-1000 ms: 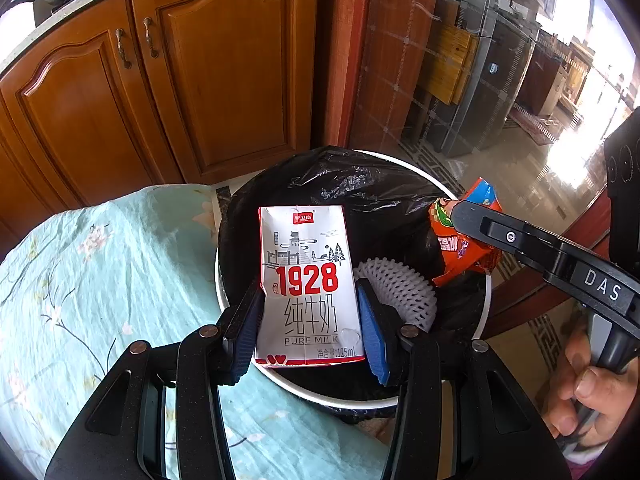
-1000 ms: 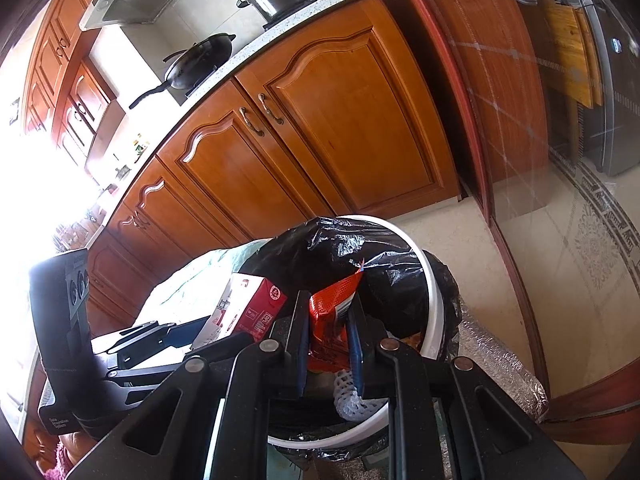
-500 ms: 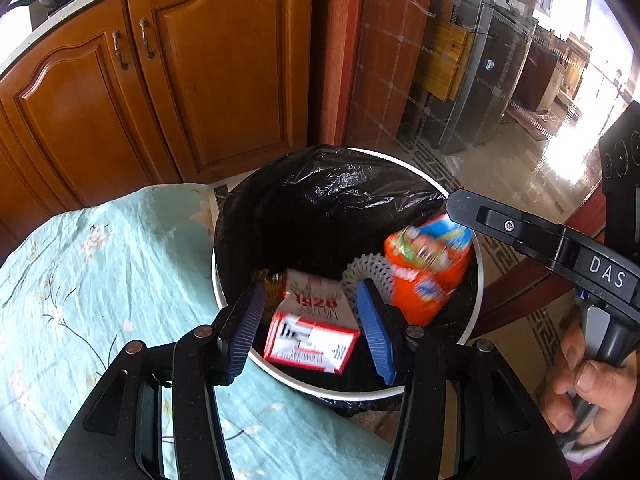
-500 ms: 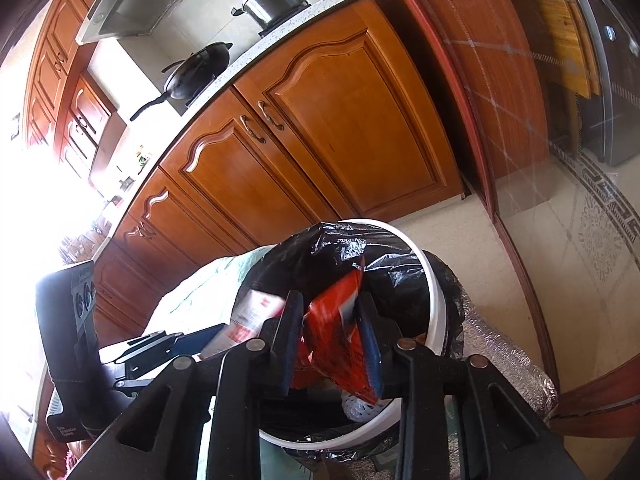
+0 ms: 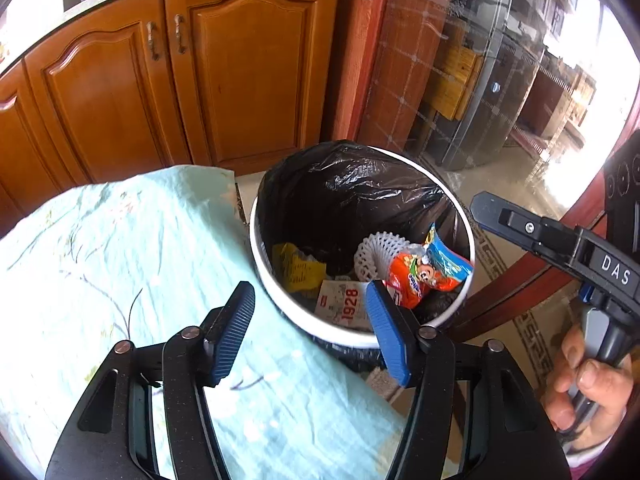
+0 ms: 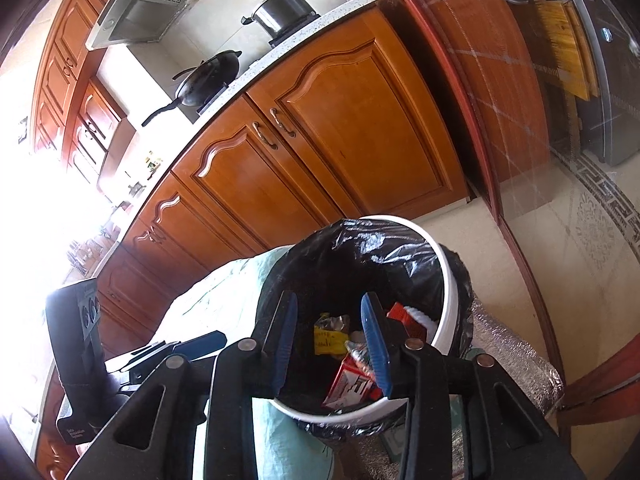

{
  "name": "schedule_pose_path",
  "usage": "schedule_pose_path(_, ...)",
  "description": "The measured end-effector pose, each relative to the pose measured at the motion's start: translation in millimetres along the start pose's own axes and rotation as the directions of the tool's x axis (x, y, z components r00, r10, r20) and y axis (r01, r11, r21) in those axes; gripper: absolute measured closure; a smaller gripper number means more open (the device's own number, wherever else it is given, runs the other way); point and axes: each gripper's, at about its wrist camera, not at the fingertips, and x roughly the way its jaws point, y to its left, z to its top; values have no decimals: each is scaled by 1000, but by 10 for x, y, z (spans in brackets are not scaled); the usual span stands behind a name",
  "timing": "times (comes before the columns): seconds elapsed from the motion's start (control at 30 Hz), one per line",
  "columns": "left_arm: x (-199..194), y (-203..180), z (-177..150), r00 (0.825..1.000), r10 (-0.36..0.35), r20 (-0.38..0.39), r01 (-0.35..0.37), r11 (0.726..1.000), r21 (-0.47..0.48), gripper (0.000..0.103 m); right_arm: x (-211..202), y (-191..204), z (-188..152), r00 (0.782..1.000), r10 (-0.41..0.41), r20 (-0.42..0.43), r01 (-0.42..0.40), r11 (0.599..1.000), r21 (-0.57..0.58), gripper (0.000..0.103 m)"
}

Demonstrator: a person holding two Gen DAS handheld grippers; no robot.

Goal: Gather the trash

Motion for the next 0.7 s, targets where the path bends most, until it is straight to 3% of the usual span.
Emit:
schedule_pose_path(0.3,-338,219,-455,999,-3,37,7,995,-99,41,-139,269,-435,1000,5,4,-5,1000,-25,46)
schedule_pose_path(0.47,-548,305,-731,998,-7,67,17,989,-146,41,-251,426,-690,1000,16,13,-15,999,-32,44)
schedule_pose_path(0.7,-805,344,-1119,994,-3,108,23,983,-184,40,-401,622,-1028,999,-18,41,21,997,-68,34)
